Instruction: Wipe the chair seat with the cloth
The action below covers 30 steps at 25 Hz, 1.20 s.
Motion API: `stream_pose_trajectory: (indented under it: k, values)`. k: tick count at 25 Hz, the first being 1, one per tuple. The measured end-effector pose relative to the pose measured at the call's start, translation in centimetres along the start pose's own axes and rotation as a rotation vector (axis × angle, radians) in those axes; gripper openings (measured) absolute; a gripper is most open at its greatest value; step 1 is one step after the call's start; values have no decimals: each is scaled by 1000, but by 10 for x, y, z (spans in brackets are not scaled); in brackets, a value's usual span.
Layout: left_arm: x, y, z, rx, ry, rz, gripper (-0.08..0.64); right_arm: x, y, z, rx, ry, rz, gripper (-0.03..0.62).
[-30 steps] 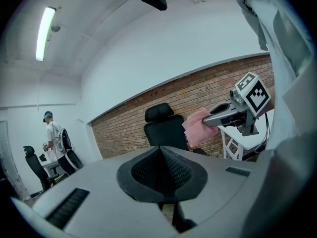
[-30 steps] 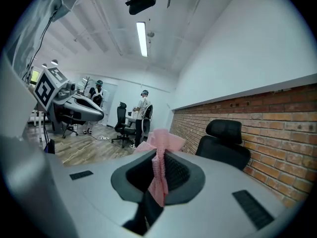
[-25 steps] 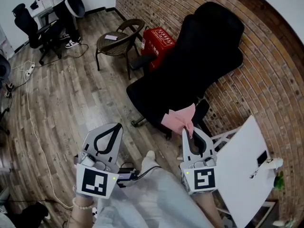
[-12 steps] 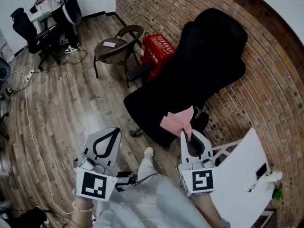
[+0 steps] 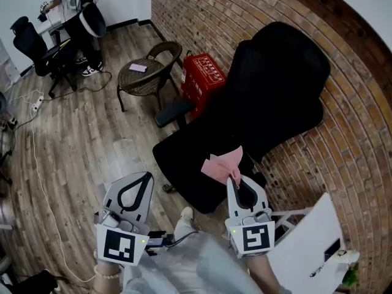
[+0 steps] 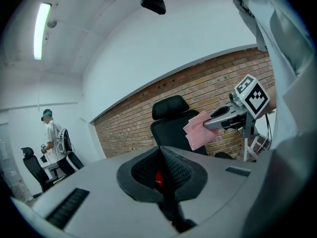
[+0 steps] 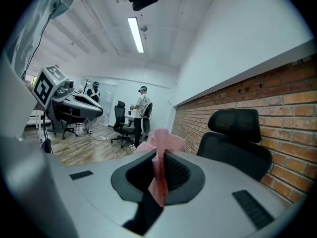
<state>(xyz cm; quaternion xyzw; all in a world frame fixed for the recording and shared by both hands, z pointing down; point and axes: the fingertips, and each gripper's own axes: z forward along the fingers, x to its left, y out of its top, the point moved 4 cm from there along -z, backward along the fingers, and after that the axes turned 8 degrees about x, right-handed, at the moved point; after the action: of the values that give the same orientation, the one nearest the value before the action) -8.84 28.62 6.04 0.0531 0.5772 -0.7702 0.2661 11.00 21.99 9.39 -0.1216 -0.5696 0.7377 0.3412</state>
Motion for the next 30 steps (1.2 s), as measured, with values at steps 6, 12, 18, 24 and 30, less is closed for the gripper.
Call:
stream_pose_trajectory:
  k: [6,12,18,24,30]
  values:
    - [9,14,57,21,36,-16,18,-49,-2,44,-19,25,5,55]
    - [9,29,100,25,50,5,18,-85,-13,71,-26,37,-2,55]
    - [1,27,136,49,22,27,18,-104,-42,86,22,49,48,55]
    - [3,18,160,72,-17,20,18,-103,-57,97,68,71,47,55]
    - [16,10,190,59,-63,27,18,-101,-67,120,116,69,65,55]
